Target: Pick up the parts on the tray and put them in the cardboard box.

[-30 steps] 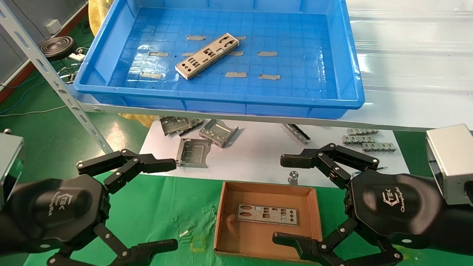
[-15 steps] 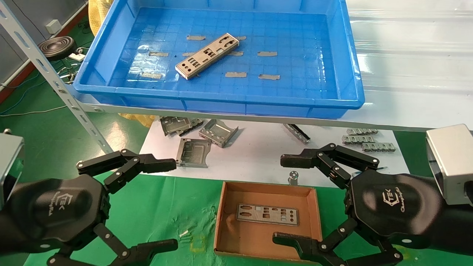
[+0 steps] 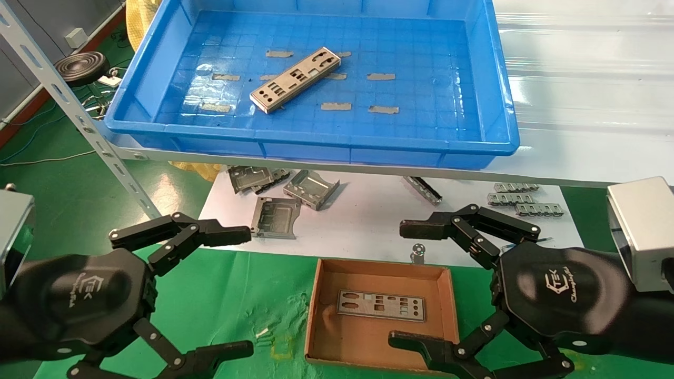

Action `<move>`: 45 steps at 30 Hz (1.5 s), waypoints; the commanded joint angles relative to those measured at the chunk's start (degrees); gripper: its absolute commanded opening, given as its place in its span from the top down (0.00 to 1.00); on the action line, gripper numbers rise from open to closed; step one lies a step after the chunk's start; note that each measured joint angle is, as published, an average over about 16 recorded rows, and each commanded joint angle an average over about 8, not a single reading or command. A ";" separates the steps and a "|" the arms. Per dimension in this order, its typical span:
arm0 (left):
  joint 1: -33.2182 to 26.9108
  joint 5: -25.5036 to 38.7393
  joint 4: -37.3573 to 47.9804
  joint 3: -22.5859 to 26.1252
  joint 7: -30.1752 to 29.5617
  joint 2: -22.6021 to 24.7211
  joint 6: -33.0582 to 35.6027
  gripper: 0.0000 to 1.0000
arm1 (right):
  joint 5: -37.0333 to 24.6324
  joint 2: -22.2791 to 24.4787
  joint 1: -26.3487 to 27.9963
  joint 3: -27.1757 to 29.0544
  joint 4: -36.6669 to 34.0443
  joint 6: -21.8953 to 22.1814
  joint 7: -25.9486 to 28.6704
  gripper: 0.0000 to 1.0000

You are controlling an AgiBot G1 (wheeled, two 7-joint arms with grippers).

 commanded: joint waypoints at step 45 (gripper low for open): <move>0.00 0.00 0.00 0.00 0.00 0.00 0.00 0.00 | 0.00 0.00 0.00 0.00 0.00 0.00 0.00 0.00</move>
